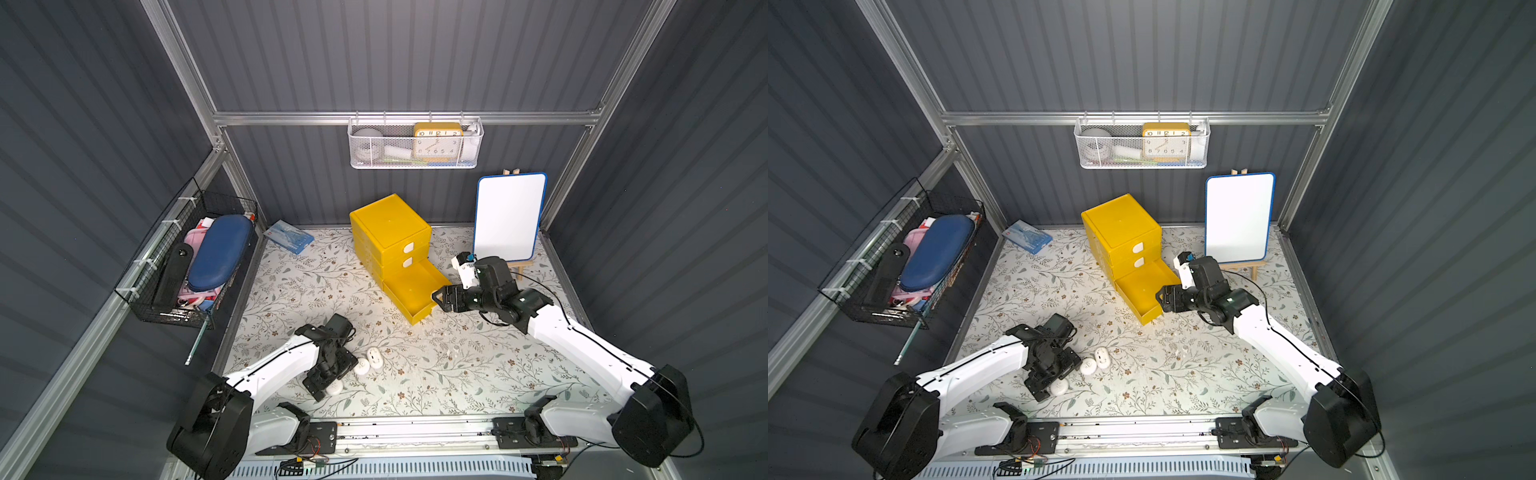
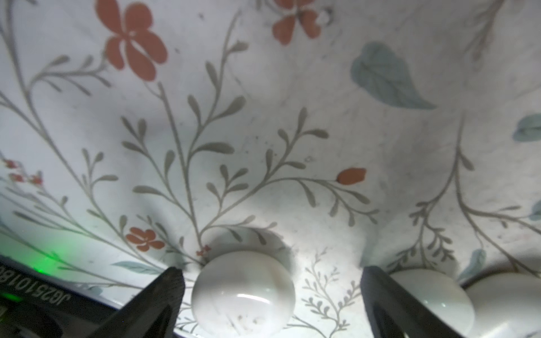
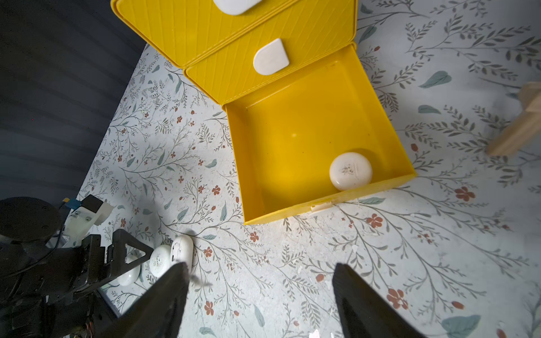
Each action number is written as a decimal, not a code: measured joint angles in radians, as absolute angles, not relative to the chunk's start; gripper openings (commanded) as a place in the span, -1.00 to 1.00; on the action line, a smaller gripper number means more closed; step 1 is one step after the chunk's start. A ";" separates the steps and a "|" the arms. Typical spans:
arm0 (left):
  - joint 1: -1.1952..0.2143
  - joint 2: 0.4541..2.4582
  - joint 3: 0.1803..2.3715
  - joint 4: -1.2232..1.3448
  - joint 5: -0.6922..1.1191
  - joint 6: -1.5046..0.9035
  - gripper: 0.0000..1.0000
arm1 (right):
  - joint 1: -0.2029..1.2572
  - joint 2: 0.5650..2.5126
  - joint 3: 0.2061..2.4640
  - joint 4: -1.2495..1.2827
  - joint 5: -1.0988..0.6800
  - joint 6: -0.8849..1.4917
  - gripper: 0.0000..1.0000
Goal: Put the bluetooth earphones in the drawer according to color
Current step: Pick up the Bluetooth earphone from the center of the board.
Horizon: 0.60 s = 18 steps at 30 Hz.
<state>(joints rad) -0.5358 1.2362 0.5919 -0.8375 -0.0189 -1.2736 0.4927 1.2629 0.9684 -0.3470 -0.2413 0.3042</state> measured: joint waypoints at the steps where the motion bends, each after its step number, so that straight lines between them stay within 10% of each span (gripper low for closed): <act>1: -0.541 1.236 0.592 -0.840 -0.019 -1.280 0.82 | 0.493 1.262 0.966 -0.347 -0.246 0.304 0.64; 9: -0.570 1.235 0.592 -0.852 -0.008 -1.330 0.23 | 0.493 1.261 0.964 -0.347 -0.262 0.304 0.64; 18: -0.570 1.240 0.603 -0.857 -0.018 -1.330 0.10 | 0.493 1.255 0.960 -0.345 -0.265 0.304 0.64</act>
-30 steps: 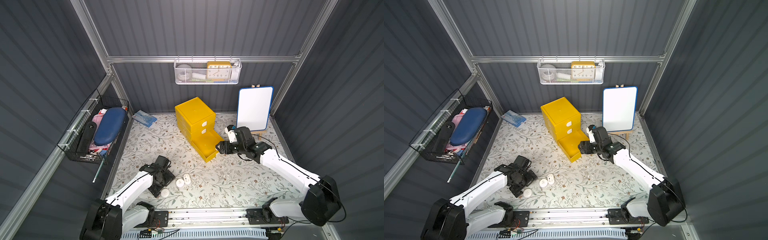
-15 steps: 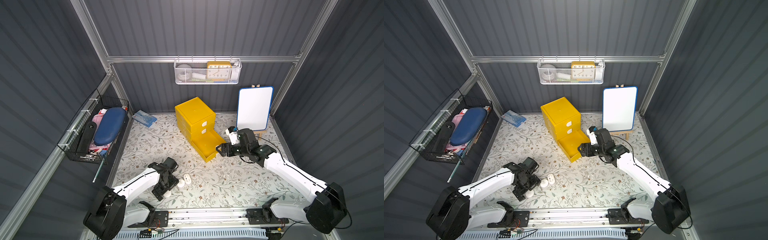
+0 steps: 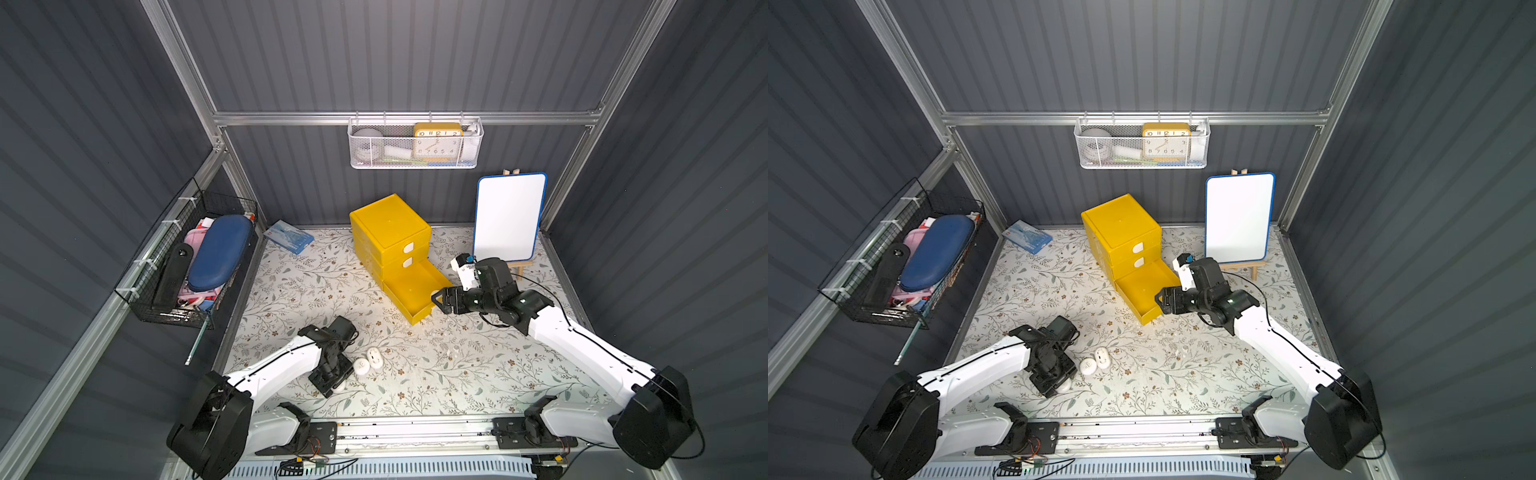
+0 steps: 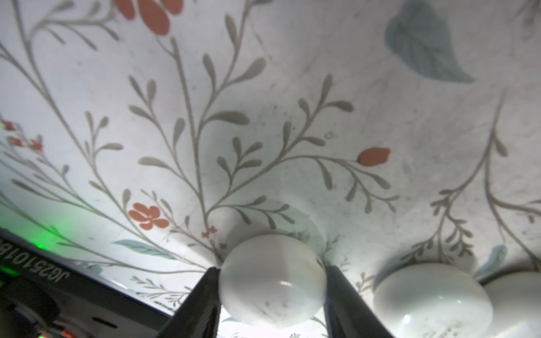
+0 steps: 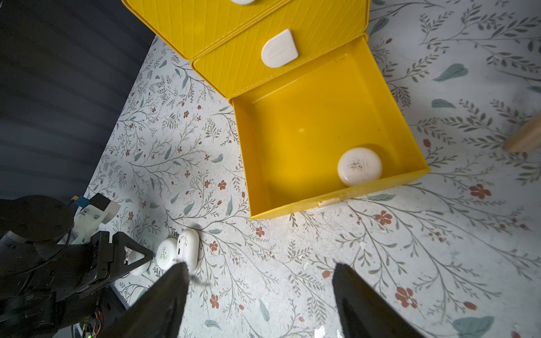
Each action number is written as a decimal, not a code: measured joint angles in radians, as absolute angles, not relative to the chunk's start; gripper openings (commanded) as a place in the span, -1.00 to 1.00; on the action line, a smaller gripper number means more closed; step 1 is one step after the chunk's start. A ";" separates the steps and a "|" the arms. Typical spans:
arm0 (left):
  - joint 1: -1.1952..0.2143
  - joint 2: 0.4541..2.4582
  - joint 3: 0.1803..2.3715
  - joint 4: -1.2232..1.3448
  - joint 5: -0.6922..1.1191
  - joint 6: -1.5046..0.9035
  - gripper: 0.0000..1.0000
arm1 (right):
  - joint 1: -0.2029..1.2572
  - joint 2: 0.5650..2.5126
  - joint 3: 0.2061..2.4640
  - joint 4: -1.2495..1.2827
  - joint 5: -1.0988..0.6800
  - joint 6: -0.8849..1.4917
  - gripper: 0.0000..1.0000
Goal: Put the bluetooth earphones in the drawer according to color
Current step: Pick up the Bluetooth earphone from the center of the board, then place the bluetooth earphone in the drawer.
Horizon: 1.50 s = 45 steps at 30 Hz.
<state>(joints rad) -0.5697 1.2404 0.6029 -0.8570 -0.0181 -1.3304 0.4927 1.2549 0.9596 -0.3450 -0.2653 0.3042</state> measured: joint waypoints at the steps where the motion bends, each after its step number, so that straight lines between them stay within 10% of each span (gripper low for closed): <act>1: -0.570 1.240 0.614 -0.859 -0.024 -1.326 0.11 | 0.493 1.255 0.959 -0.345 -0.265 0.304 0.64; 36: -0.744 1.765 1.380 -0.390 -0.093 -0.768 0.22 | 0.493 1.257 0.955 -0.358 -0.177 0.295 0.64; 45: -0.752 1.802 1.388 -0.382 -0.128 -0.749 0.92 | 0.493 1.245 0.933 -0.383 -0.152 0.294 0.65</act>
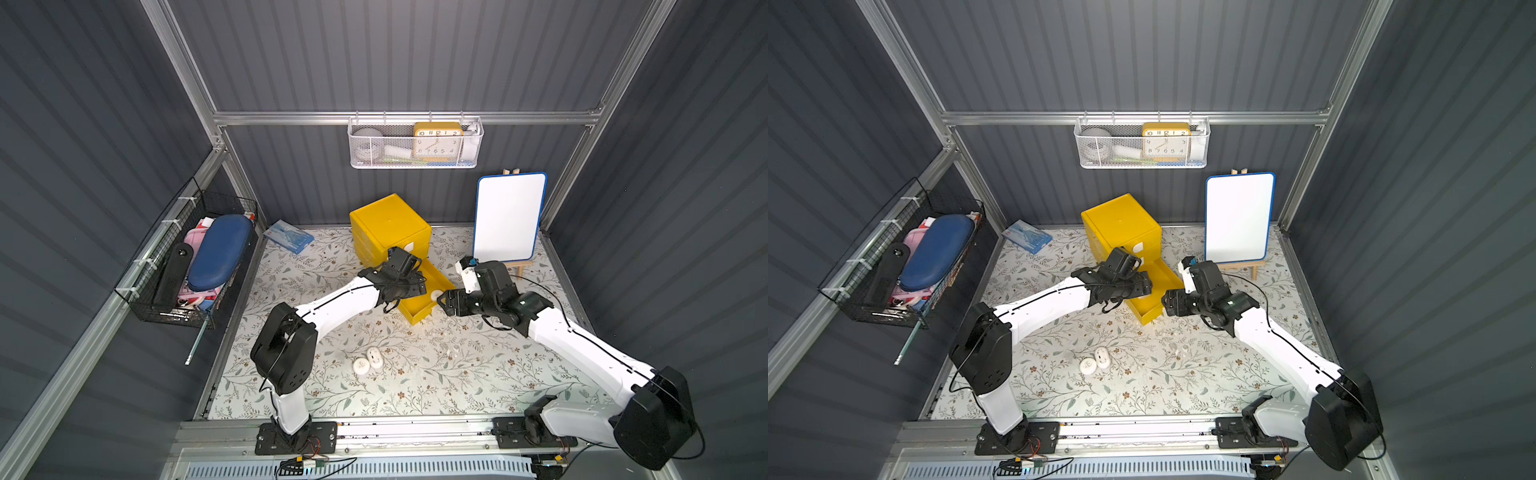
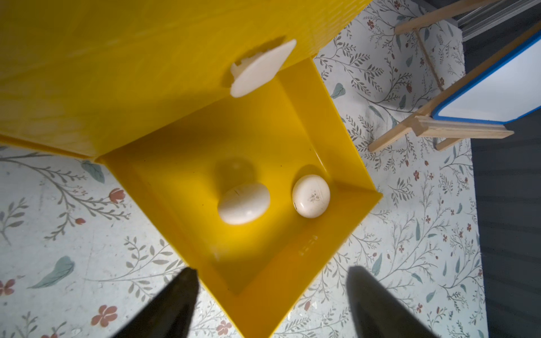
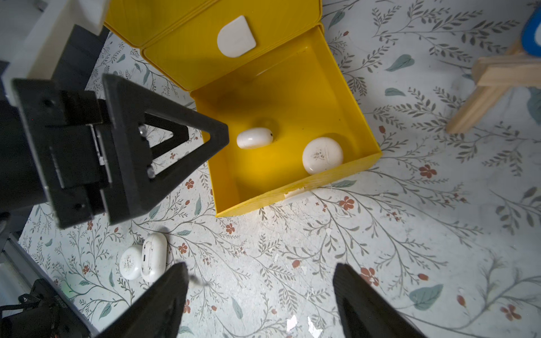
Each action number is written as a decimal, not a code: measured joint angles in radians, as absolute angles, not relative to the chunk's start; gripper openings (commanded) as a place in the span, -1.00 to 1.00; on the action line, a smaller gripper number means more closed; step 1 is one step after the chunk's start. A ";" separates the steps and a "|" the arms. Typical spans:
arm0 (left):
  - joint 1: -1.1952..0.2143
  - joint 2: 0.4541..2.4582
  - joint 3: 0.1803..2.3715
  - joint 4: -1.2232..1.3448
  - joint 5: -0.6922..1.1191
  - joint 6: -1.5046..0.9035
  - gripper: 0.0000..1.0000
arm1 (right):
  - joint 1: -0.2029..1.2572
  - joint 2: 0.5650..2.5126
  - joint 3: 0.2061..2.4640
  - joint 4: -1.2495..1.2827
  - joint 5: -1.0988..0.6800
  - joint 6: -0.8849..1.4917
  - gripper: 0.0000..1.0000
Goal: Put the bluetooth earphones in the drawer according to color
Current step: Place the bluetooth earphone in the drawer, then pick up the Bluetooth earphone from the center of the board.
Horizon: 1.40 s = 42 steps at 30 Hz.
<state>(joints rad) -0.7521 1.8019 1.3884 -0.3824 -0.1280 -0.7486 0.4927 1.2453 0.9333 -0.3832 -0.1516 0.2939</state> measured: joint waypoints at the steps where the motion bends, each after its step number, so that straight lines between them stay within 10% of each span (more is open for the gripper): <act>1: -0.754 1.802 1.388 -0.382 -0.128 -0.746 0.98 | 0.493 1.242 0.933 -0.386 -0.152 0.294 0.66; 23: -0.741 1.163 0.854 -0.385 -0.200 -0.748 0.99 | 0.678 1.157 0.885 -0.412 -0.231 0.318 0.67; 42: -0.506 0.936 0.550 -0.353 -0.124 -0.805 0.99 | 1.024 1.607 1.079 -0.406 -0.072 0.316 0.57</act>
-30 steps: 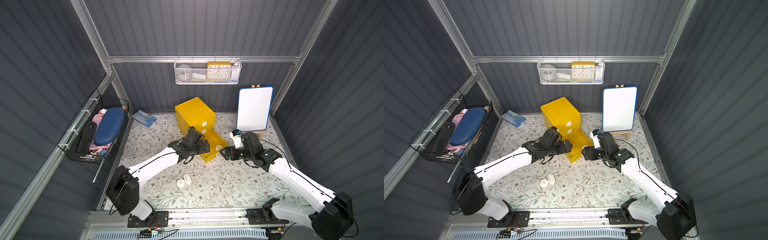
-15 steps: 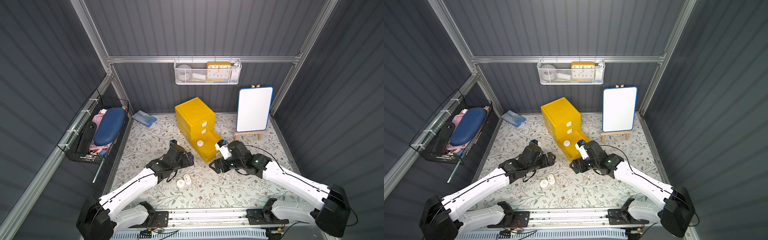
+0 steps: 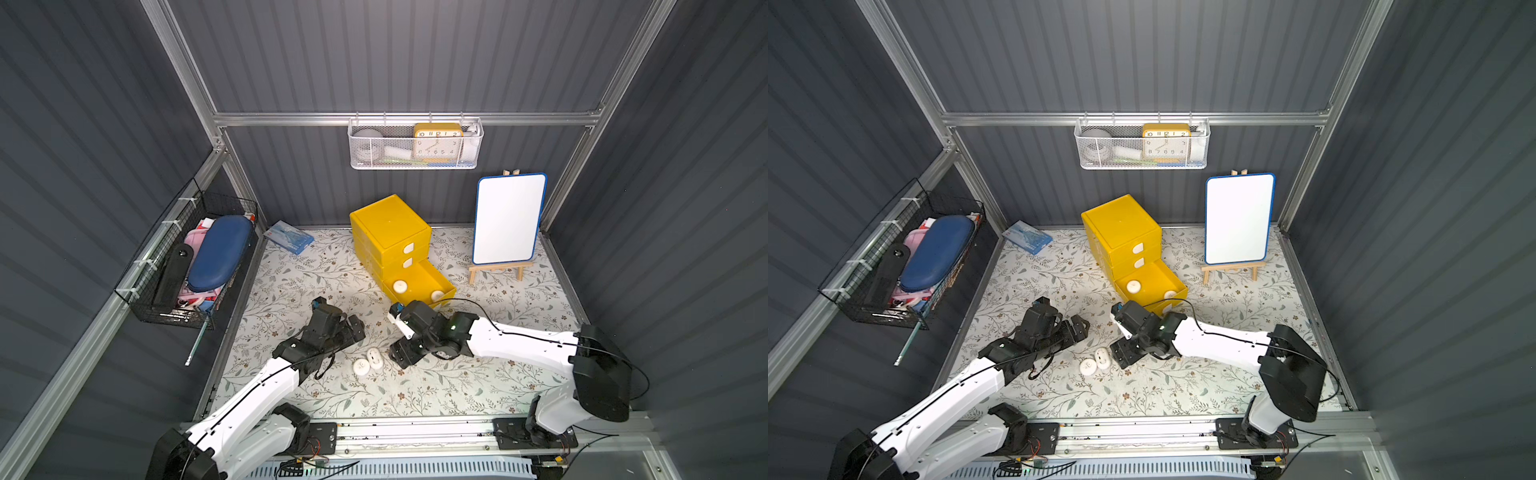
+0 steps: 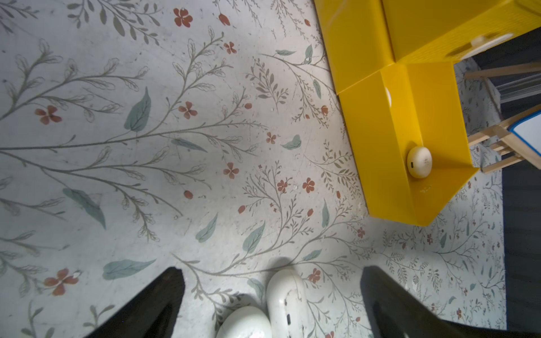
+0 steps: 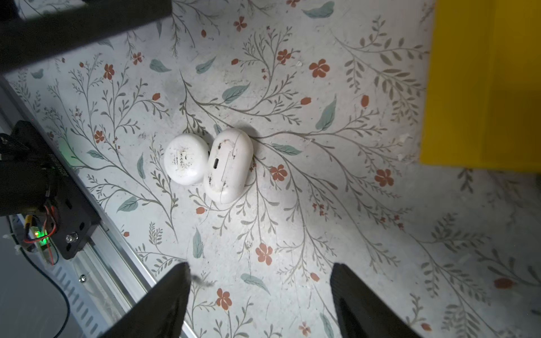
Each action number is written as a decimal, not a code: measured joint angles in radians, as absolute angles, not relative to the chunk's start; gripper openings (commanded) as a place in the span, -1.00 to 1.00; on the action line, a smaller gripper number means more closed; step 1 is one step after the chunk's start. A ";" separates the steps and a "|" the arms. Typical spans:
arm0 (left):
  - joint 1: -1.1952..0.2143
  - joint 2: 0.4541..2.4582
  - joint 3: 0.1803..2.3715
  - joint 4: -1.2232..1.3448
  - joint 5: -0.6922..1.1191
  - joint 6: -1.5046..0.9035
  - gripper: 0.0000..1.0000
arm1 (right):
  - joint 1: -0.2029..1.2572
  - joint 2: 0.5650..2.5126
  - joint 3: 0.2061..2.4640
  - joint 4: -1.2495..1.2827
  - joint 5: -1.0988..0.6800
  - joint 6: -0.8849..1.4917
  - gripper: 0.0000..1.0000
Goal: Put the bluetooth earphones in the drawer according to color
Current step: Pick up the Bluetooth earphone from the center of the board.
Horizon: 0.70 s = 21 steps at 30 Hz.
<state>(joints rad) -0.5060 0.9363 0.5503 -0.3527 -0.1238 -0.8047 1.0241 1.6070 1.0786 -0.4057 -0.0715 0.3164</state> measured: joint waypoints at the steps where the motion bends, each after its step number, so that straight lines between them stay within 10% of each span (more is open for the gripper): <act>1: -0.502 0.926 0.550 -0.353 -0.124 -0.809 0.99 | 1.036 1.633 1.096 -0.407 -0.062 0.316 0.56; 21: -0.496 0.746 0.551 -0.450 -0.181 -0.849 0.98 | 1.109 1.930 1.299 -0.420 -0.048 0.324 0.32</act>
<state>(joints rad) -0.4957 0.7464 0.5507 -0.4496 -0.1814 -0.8486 1.1088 1.9297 1.2987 -0.4202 -0.0483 0.3241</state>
